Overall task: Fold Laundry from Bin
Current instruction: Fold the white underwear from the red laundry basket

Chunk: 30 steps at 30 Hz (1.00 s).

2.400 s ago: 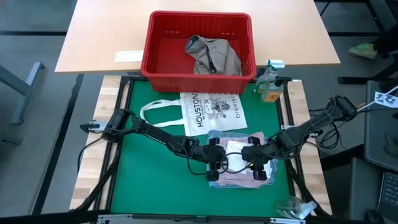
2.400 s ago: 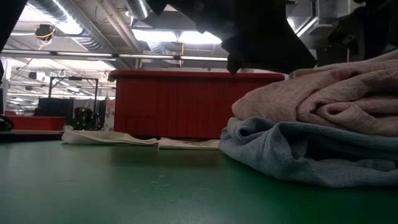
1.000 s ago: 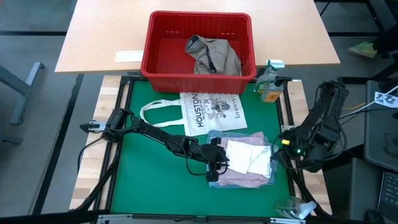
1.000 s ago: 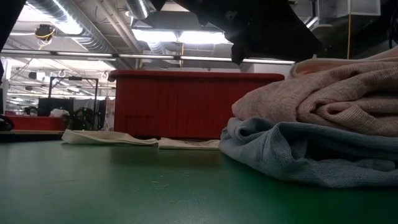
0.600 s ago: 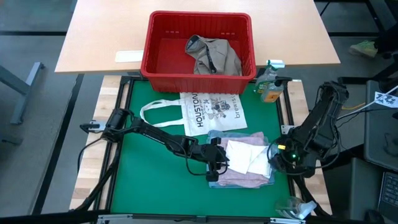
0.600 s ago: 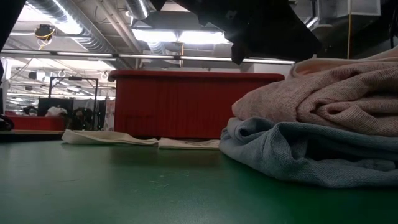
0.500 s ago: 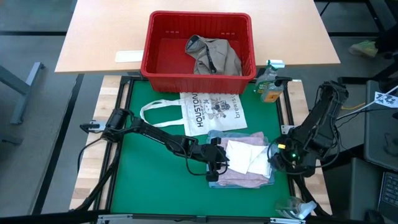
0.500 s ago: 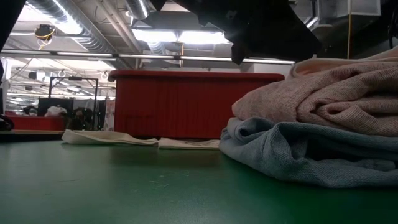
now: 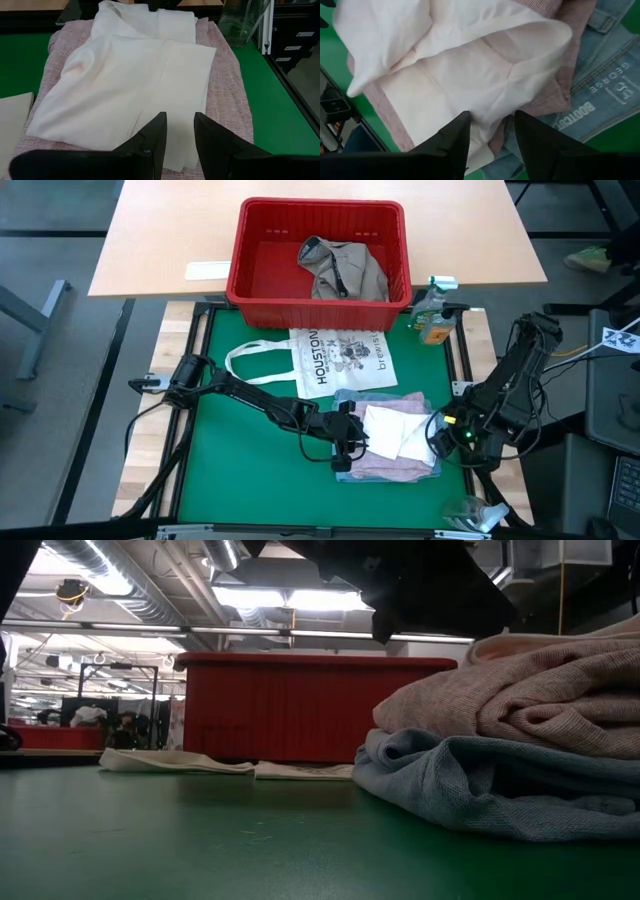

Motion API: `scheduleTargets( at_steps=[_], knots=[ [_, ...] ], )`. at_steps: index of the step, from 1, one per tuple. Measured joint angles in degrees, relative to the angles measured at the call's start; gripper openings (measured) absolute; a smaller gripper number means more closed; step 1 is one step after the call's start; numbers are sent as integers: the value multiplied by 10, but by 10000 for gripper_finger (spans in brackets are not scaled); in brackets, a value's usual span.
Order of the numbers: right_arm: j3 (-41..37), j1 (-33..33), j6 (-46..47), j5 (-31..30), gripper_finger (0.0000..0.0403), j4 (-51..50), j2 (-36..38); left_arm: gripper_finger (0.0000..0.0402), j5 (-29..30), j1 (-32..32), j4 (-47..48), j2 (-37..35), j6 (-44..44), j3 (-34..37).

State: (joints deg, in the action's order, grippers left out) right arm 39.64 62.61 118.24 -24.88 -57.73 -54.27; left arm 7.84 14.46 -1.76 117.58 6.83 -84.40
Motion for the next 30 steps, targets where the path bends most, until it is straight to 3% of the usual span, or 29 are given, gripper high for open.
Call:
scheduleTargets(
  at_steps=[5,12,19,25,30],
  knots=[
    [0,0,0,-11,126,15,0,94,0,0,0,0,0,0],
    [0,0,0,-32,13,27,0,94,0,0,0,0,0,0],
    [0,0,0,-148,29,97,2,94,0,-1,-6,0,0,0],
    [0,-19,0,-271,4,138,-8,94,3,-2,-9,0,0,0],
    [0,-80,-37,-254,11,186,-32,94,4,-2,-9,0,0,0]
  ],
)
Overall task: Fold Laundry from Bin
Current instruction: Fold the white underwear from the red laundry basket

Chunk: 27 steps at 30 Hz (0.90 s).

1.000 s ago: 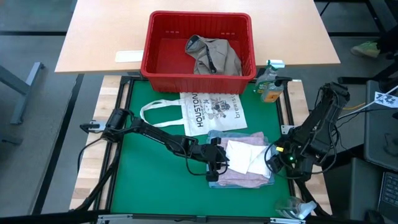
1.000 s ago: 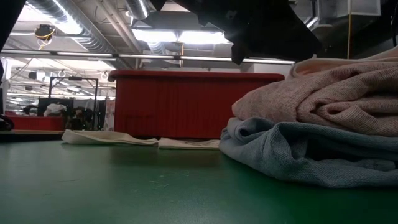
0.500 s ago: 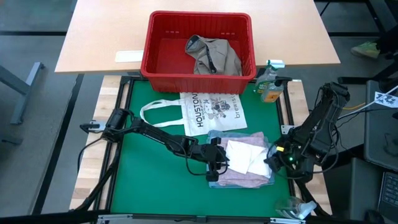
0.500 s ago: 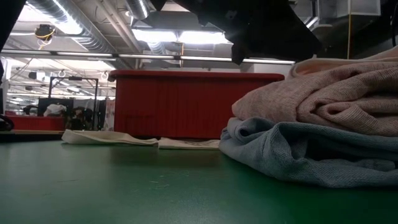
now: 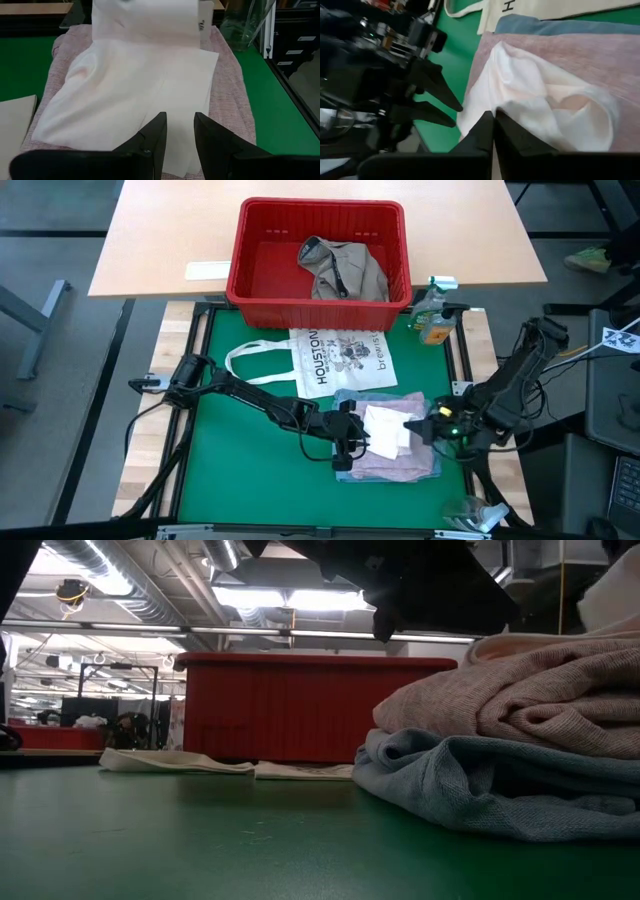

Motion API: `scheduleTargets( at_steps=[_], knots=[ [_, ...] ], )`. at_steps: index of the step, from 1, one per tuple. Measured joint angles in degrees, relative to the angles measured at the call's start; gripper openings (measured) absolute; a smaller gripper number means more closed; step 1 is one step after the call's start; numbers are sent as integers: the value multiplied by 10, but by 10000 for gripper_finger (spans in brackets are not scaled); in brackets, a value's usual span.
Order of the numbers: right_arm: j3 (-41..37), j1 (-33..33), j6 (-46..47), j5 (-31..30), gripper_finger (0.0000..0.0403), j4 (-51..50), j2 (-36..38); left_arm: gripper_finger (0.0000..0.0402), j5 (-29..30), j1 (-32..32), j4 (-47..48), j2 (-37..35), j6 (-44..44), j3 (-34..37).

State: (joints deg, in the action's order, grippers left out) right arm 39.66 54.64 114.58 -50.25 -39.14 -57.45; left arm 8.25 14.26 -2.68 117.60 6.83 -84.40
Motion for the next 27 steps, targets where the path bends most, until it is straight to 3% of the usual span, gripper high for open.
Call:
scheduleTargets(
  at_steps=[12,20,27],
  knots=[
    [0,-129,-232,50,12,204,-52,94,0,0,0,0,0,0],
    [0,-197,-282,149,12,261,-114,94,0,0,0,0,0,0],
    [0,-214,-283,172,12,266,-140,94,-30,0,10,-3,0,0]
  ],
)
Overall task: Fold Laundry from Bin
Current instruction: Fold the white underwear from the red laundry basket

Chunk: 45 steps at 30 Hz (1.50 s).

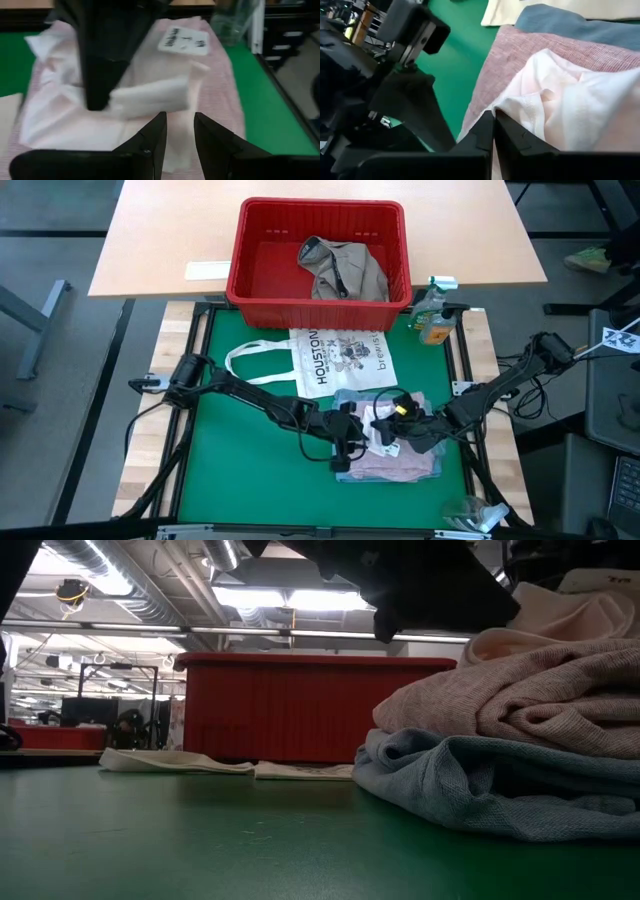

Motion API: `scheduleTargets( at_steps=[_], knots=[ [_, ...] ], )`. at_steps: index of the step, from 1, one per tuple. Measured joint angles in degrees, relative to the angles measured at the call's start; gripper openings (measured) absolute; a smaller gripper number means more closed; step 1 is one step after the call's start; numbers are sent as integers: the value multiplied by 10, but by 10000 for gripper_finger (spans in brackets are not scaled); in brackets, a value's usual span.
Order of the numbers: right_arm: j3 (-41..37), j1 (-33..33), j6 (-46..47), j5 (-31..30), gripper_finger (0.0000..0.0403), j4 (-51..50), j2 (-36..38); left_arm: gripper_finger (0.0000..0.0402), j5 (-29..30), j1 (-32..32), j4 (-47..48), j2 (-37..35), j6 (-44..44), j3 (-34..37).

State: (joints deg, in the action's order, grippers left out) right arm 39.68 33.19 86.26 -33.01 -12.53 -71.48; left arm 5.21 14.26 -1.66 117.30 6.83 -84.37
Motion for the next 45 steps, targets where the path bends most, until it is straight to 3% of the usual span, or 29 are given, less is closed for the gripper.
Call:
scheduleTargets(
  at_steps=[5,14,18,32,45],
  knots=[
    [0,0,0,-9,12,27,1,94,-28,2,18,-25,0,0],
    [0,-3,-28,-58,12,68,0,94,-30,2,36,-57,0,0],
    [0,-12,-28,-53,12,67,-9,94,-30,2,38,-56,0,0],
    [0,-18,-27,-5,12,66,-28,94,57,2,32,-32,0,0],
    [0,-18,-28,0,29,68,-28,94,73,2,42,-2,0,0]
  ],
)
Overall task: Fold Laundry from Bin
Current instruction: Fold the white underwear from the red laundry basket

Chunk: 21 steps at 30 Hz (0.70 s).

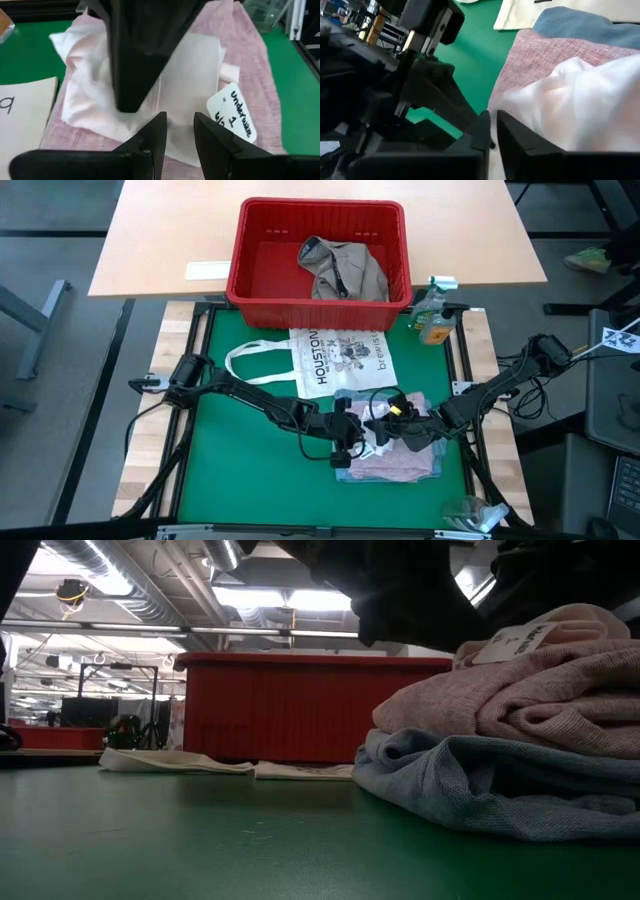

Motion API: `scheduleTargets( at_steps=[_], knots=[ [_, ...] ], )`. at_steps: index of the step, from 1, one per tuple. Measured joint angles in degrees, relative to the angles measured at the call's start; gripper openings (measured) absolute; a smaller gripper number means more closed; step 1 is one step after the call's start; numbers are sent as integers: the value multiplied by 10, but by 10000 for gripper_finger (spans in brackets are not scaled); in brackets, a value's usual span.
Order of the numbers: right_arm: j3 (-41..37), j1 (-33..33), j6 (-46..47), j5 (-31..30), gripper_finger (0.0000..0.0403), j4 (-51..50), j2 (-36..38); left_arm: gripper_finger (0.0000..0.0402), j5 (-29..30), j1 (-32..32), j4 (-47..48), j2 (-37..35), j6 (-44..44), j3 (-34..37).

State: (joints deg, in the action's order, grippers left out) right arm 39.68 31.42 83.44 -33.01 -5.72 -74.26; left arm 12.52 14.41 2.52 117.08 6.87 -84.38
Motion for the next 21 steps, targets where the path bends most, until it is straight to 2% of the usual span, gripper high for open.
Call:
scheduleTargets(
  at_steps=[7,10,14,21],
  knots=[
    [0,0,-14,11,119,0,0,94,5,0,2,0,0,0],
    [0,0,-56,9,146,0,7,94,5,0,1,0,0,0],
    [0,1,-107,0,160,0,31,94,0,0,1,0,0,0],
    [0,0,-223,-22,161,-23,86,94,1,-1,-19,-4,0,0]
  ],
)
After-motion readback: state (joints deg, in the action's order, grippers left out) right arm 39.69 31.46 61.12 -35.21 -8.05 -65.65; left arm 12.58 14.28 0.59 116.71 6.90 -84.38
